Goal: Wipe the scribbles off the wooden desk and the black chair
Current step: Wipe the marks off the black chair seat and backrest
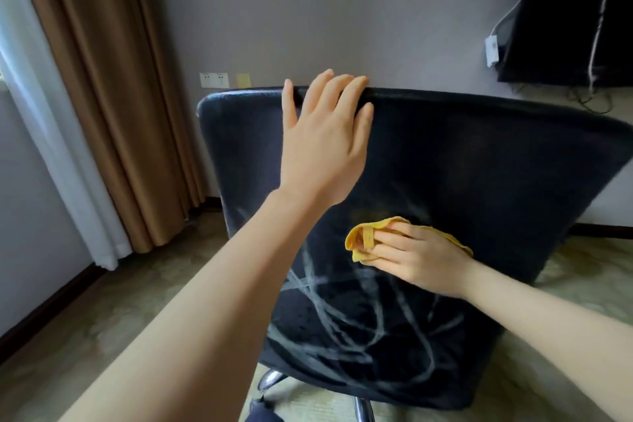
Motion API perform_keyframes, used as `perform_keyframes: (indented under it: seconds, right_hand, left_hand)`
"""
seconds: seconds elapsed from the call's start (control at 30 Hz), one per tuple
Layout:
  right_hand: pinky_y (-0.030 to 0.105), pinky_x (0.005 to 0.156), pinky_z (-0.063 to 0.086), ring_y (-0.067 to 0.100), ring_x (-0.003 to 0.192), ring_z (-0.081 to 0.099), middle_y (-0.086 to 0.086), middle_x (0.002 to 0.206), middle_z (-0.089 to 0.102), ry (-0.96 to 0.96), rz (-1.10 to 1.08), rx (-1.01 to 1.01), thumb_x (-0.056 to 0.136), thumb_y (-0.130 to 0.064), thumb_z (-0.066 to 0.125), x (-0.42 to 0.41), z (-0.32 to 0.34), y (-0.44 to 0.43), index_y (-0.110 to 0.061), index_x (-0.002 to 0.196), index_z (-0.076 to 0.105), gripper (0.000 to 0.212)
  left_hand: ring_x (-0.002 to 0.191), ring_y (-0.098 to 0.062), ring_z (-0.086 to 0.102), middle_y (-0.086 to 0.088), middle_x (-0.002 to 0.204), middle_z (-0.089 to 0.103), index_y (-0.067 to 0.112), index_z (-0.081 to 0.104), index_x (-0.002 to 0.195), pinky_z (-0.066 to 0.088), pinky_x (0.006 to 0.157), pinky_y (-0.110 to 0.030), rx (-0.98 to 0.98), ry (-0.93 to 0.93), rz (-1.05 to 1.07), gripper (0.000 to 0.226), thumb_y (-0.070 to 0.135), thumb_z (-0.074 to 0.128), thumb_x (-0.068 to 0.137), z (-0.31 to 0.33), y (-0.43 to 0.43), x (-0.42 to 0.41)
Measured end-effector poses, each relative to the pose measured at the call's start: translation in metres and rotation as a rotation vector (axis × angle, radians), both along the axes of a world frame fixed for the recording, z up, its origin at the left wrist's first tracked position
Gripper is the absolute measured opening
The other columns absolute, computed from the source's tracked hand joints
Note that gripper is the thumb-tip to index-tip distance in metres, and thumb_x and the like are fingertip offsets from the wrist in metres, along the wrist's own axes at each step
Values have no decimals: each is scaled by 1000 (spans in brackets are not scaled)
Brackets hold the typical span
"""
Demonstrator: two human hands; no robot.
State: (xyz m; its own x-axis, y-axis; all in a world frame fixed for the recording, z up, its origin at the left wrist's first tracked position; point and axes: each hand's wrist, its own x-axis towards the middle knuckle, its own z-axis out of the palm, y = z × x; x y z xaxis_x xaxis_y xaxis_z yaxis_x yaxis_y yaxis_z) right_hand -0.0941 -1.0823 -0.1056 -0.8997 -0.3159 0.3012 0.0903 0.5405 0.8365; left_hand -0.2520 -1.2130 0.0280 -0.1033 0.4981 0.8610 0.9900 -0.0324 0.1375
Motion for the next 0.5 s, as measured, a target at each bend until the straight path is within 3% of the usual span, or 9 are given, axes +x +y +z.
perform_keyframes:
  seconds: [0.07,0.2,0.37,0.5]
  right_hand:
    - [37,107,31,20,112,50,-3,110,68,31,-13,21,101,-8,32,19,15,7,-21,105,71,42]
    - [37,110,28,23,121,48,1,127,62,104,41,94,97,-12,50,37,70,7,-18,114,69,26]
    - [36,97,46,21,115,60,1,123,64,288,122,169,94,-19,62,14,125,-14,-16,110,71,19]
    - [39,93,51,22,111,63,2,116,68,508,255,116,91,-17,67,-25,131,-26,-15,112,70,22]
  left_hand:
    - [130,-19,39,1,128,55,16,52,129,7,116,-50,29,22,11,46,35,25,98,-1,-1,-3]
    - [124,-19,41,3,124,55,18,52,128,13,115,-49,19,56,11,47,36,22,97,0,-2,-9]
    - [120,-16,41,3,115,57,17,56,118,5,115,-48,71,-49,-32,45,39,25,95,2,0,-4]
    - [118,-14,41,5,110,56,20,58,112,2,115,-46,71,-89,-60,46,40,20,95,3,0,-6]
